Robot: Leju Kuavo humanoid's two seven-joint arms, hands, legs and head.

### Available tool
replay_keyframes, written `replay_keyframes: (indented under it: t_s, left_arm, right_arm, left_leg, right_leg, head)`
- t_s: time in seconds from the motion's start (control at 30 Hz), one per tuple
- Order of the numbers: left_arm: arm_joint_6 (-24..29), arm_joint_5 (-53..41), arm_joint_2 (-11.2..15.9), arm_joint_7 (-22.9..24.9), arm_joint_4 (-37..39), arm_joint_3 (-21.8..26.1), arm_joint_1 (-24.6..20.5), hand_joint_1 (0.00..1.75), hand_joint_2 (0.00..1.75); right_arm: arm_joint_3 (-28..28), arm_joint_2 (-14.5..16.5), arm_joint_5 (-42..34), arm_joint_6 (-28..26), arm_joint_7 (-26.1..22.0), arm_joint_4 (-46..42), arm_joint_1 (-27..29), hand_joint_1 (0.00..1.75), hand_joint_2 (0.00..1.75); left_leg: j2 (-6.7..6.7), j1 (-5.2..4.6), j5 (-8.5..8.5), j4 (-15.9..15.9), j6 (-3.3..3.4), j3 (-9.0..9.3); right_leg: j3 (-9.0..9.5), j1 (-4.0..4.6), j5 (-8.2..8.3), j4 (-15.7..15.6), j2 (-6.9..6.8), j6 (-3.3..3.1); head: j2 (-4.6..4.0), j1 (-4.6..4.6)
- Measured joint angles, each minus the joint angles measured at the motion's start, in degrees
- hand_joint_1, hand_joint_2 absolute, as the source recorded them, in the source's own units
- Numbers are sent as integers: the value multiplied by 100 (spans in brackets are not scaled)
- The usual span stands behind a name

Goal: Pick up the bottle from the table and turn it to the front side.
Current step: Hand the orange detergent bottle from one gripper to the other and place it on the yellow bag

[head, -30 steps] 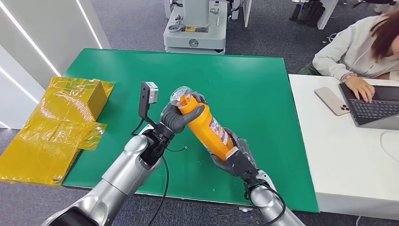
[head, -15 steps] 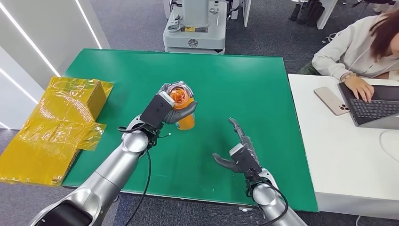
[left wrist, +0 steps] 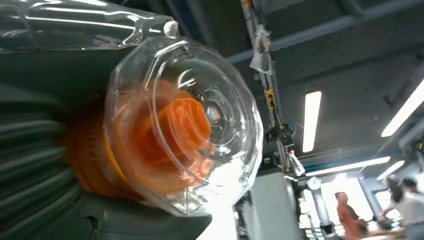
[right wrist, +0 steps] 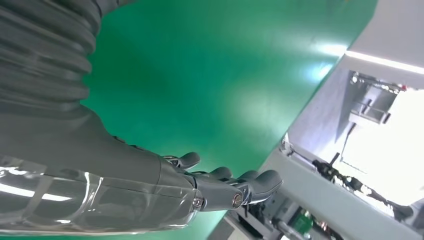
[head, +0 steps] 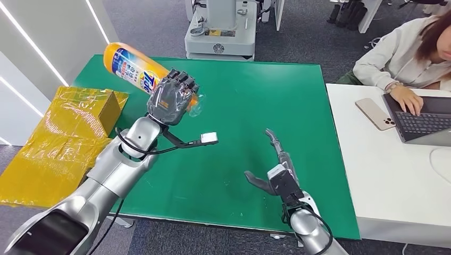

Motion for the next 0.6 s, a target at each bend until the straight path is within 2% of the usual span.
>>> replay_keyframes:
  t_s: [0.2, 0.37, 0.6]
  left_arm:
    - [-132, -227, 290, 921, 875, -521, -189, 175, 175]
    - [-380, -228, 548, 1565, 1596, -808, -87, 175, 175]
    - [-1473, -229, 793, 2559, 2171, -831, 245, 175, 175]
  right_arm:
    - [-142, -281, -23, -232, -39, -587, 429, 0, 175]
    - [-269, -485, -14, -338, -28, -1005, 771, 0, 175]
    - [-432, -556, 208, -436, 154, -1379, 1148, 0, 175]
  left_leg:
    - [3, 1, 0, -1, 0, 1]
    - [11, 2, 0, -3, 0, 0]
    - [11, 2, -1, -5, 0, -2]
  right_leg:
    - [0, 0, 0, 0, 3, 0]
    - [-3, 0, 0, 1, 11, -1]
    - [-4, 2, -1, 1, 11, -1]
  head:
    - [1, 0]
    - [0, -1]
    - [0, -1]
